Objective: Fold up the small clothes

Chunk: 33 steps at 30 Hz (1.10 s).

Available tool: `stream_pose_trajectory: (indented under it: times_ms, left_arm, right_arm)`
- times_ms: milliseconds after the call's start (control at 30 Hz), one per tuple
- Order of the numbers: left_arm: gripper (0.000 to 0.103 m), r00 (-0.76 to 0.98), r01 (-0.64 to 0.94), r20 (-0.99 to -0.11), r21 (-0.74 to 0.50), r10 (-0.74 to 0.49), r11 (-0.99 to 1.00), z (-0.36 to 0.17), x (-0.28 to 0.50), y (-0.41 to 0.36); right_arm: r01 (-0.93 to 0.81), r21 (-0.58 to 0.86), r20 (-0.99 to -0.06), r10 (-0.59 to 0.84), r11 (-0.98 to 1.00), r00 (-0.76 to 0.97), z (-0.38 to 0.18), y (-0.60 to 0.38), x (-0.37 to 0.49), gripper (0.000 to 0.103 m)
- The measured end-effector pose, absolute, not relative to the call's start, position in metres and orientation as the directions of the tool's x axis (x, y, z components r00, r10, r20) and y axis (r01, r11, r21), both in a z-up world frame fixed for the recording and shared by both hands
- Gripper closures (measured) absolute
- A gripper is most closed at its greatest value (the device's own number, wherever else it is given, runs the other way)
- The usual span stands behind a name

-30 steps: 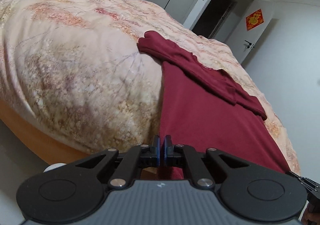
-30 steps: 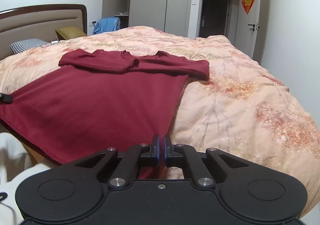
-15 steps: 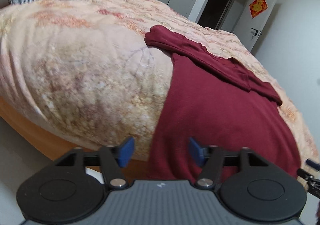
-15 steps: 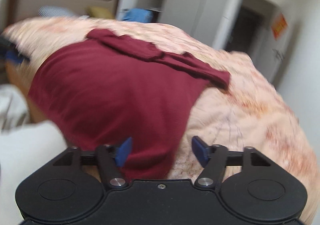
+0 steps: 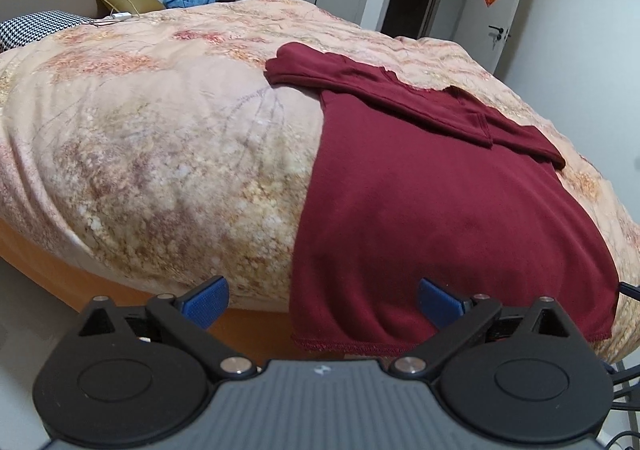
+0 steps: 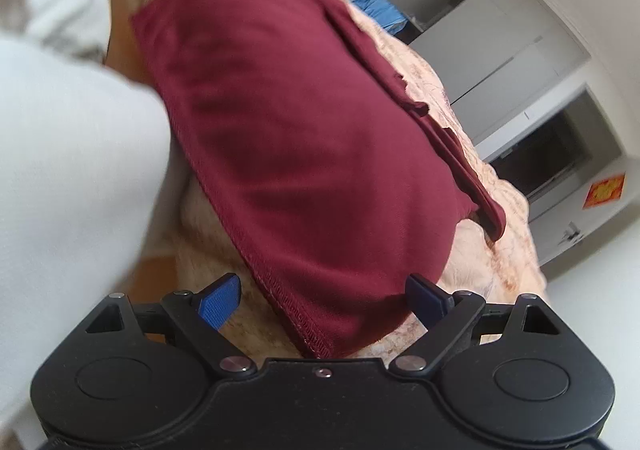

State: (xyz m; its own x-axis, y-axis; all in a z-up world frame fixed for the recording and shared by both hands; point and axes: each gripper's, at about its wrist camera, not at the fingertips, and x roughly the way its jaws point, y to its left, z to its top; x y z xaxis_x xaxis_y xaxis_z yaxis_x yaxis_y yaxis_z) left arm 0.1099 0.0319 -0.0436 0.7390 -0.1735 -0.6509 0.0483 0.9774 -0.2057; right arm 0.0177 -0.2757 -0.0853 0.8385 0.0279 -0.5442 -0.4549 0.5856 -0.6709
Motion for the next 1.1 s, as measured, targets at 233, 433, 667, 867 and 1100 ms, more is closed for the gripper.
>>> stream_pose_trajectory:
  times_ms: [233,433,667,867,1100]
  left_arm:
    - [0.000,0.733,0.054,-0.658,-0.200,-0.175,0.978,-0.044,0.106,0.030]
    - [0.000,0.738,0.073,-0.653,-0.172,-0.169,0.982,-0.042,0.102,0.028]
    - [0.000,0.764,0.188,-0.604,-0.132,-0.229,0.973,-0.036,0.091,0.011]
    - [0.000,0.781,0.339,-0.540,-0.055,-0.313,0.939,-0.031,0.077,-0.020]
    - [0.000,0.767,0.454,-0.539,0.074,-0.347,0.888,-0.043,0.073,-0.077]
  right_arm:
    - [-0.435,-0.755,-0.504,-0.011,0.490,0.864,-0.104,-0.262,0.027,0.020]
    - [-0.446,-0.739,-0.480,0.070,0.504,0.874,-0.091,-0.264,0.021,0.076]
    - [-0.481,-0.573,-0.495,0.187,0.663,0.848,-0.043,-0.269,0.018,0.093]
    - [-0.459,-0.427,-0.469,0.243,0.779,0.849,-0.002,-0.273,0.035,0.093]
    - [-0.446,-0.278,-0.431,0.305,0.851,0.849,0.038,-0.278,0.056,0.094]
